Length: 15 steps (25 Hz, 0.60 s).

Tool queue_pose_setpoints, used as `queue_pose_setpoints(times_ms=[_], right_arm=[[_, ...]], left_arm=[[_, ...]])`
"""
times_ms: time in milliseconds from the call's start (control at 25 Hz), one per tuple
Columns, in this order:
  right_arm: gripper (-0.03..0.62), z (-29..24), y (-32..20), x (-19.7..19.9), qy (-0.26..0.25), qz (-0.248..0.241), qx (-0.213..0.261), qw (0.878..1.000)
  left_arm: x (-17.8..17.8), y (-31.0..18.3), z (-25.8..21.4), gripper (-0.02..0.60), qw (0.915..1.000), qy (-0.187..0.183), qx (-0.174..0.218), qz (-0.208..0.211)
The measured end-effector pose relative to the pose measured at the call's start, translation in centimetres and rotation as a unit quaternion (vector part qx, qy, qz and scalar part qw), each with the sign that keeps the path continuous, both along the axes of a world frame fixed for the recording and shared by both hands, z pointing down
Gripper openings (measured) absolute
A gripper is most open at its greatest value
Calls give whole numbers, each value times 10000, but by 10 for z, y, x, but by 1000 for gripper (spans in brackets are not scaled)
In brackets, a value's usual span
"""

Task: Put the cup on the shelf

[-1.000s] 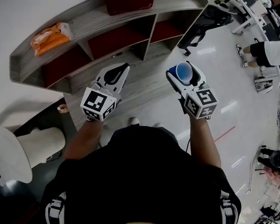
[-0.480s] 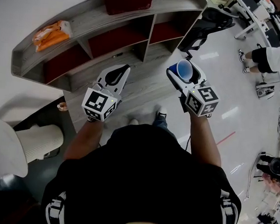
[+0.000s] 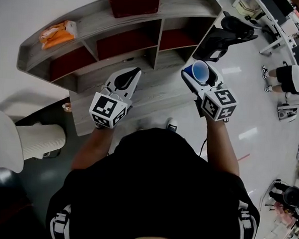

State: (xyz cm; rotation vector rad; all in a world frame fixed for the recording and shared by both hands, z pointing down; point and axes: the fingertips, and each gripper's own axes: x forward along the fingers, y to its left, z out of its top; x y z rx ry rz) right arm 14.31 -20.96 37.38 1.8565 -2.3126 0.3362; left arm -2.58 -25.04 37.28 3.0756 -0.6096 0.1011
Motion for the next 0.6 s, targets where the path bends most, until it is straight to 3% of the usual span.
queue_pose_setpoints(times_ms=[600], right_arm=[[380,-13,-6,53,82,-420,33,9991]], left_arm=[[49,5,-4,18,9990,-47,-20,-438]])
